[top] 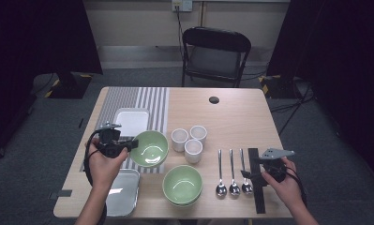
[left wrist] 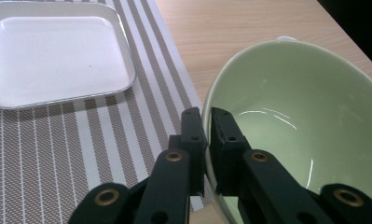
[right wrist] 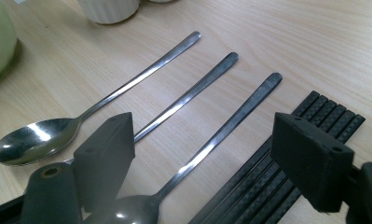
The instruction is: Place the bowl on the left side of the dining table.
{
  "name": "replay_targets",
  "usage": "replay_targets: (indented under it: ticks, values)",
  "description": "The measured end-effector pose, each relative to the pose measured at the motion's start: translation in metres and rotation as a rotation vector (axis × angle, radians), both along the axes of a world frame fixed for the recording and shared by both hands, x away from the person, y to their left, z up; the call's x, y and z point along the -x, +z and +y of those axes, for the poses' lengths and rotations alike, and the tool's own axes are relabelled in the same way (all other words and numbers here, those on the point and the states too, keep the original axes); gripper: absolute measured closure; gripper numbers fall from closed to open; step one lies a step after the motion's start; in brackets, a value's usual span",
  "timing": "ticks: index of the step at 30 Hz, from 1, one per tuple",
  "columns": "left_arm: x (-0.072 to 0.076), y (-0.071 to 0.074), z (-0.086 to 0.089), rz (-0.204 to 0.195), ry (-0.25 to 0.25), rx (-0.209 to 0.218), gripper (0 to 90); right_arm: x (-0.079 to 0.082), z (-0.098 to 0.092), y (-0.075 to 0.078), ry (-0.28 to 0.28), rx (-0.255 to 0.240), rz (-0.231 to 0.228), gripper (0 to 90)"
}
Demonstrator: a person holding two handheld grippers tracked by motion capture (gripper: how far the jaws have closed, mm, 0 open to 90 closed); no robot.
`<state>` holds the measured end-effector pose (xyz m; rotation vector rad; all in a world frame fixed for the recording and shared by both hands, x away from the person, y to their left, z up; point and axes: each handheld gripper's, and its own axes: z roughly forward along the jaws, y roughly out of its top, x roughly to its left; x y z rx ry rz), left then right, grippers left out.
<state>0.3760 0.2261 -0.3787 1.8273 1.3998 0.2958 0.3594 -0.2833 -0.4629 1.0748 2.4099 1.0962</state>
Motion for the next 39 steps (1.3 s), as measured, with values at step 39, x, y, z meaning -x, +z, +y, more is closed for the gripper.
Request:
replay_targets:
  ticks: [39]
  values:
    - [-0.032,-0.007,0.020,0.014,0.100,-0.009,85.0,0.000,-0.004,0.000,-0.010,-0.003,0.001,21.1]
